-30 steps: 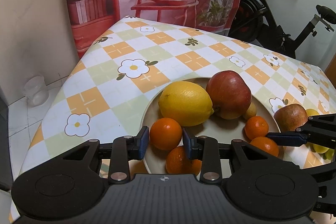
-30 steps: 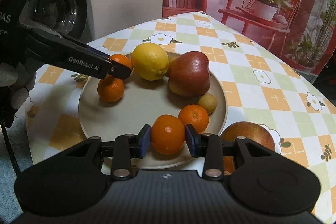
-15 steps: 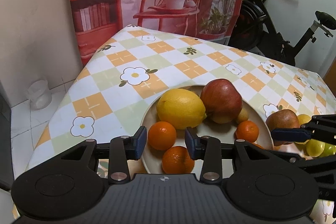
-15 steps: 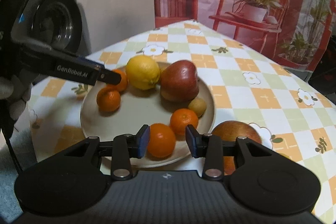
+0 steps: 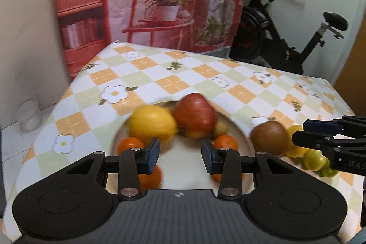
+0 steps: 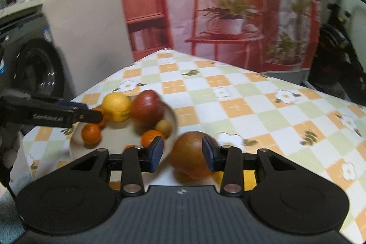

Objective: Organize fruits
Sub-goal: 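Move both tools back to the pile toward the green fruits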

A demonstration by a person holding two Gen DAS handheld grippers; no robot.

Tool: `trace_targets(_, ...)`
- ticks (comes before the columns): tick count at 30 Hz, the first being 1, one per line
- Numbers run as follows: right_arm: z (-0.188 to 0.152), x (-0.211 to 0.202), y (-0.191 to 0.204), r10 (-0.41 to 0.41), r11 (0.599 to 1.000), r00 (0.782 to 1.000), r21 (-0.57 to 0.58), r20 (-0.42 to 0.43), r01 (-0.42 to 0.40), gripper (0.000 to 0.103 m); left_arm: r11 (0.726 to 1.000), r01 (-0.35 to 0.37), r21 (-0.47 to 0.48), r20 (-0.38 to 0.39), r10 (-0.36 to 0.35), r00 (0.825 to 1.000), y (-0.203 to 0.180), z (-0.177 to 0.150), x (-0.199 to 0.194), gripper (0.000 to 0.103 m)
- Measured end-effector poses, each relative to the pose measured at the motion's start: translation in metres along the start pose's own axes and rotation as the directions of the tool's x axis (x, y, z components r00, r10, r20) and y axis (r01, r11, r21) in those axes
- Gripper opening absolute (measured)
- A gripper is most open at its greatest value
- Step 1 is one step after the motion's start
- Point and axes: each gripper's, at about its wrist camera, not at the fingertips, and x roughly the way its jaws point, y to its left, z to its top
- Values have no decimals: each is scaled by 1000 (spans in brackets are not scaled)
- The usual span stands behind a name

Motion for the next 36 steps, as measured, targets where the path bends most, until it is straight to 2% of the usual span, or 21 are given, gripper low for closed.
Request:
trace_targets(16,-46,-59,-68,-106,982,994,155,8,104,40,986,129,105,-25,-127,992,-69,-5,11,42)
trace_targets(17,-49,-63,-73,-109,981,994,164,8,106,43,984,135,113,-27,-133,991,-74,-5,12,42)
trace_targets(23,-62,-80,-84,-128,976,992,176,-4,127,43,973,175,148,-46,-170,984,-99,-3,18,42)
trace_targets(25,-67,-83,-86,-129,976,992,175,-10,129,46,970,184,159,-51,-178,983,-106,-4,20,42)
trace_targets(27,-70,-84,-87,-128,977,992,173,-18,129,56,967,194,166,-58,-187,981,-112,-6,23,42)
trace_targets(30,-75,-83,-83,-128,980,991,147,-31,131,64,964,204,170,-67,-195,978,-116,-9,26,42)
trace_targets(36,-83,-70,-84,-100,983,993,147,-61,108,64,966,194,169,-69,-185,980,-117,-10,28,42)
